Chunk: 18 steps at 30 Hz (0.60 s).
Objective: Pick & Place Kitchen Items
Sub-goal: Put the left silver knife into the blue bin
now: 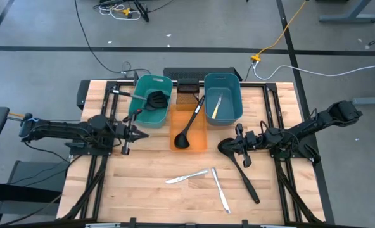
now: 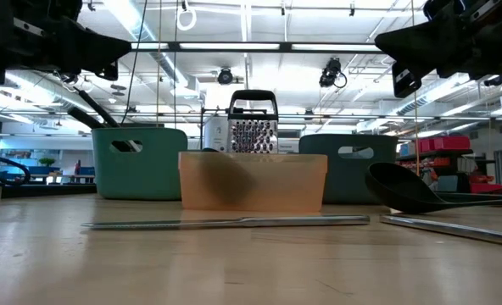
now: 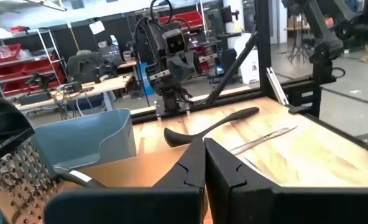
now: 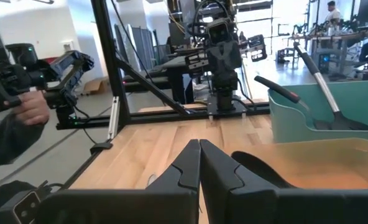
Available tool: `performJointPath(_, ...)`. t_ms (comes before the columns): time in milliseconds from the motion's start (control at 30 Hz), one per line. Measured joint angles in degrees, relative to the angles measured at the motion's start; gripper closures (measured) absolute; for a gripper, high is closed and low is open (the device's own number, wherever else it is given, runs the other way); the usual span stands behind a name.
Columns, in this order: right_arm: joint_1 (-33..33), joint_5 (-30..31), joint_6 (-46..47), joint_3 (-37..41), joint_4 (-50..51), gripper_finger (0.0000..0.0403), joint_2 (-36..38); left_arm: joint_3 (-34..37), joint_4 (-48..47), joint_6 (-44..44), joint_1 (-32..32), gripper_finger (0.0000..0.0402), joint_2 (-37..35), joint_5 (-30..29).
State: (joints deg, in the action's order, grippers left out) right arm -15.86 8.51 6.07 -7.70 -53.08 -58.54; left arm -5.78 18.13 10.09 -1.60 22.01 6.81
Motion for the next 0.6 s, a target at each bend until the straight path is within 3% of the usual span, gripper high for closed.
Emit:
performJointPath(333, 0.0, -0.1, 0.1, -1.2, 3.6, 0.0394, 0.0, 2.6, 2.2, 0.7, -0.1, 0.0398, -0.1, 0.6)
performJointPath(400, -0.1, 1.4, -0.5, -4.9, 11.0, 0.0396, 0.0, 2.6, 3.3, -0.3, -0.1, 0.0395, -0.1, 1.3)
performJointPath(600, -0.4, 3.9, 0.5, -25.0, 46.8, 0.0383, -6.1, 2.6, 6.0, -0.9, -0.1, 0.0396, -0.1, 2.5)
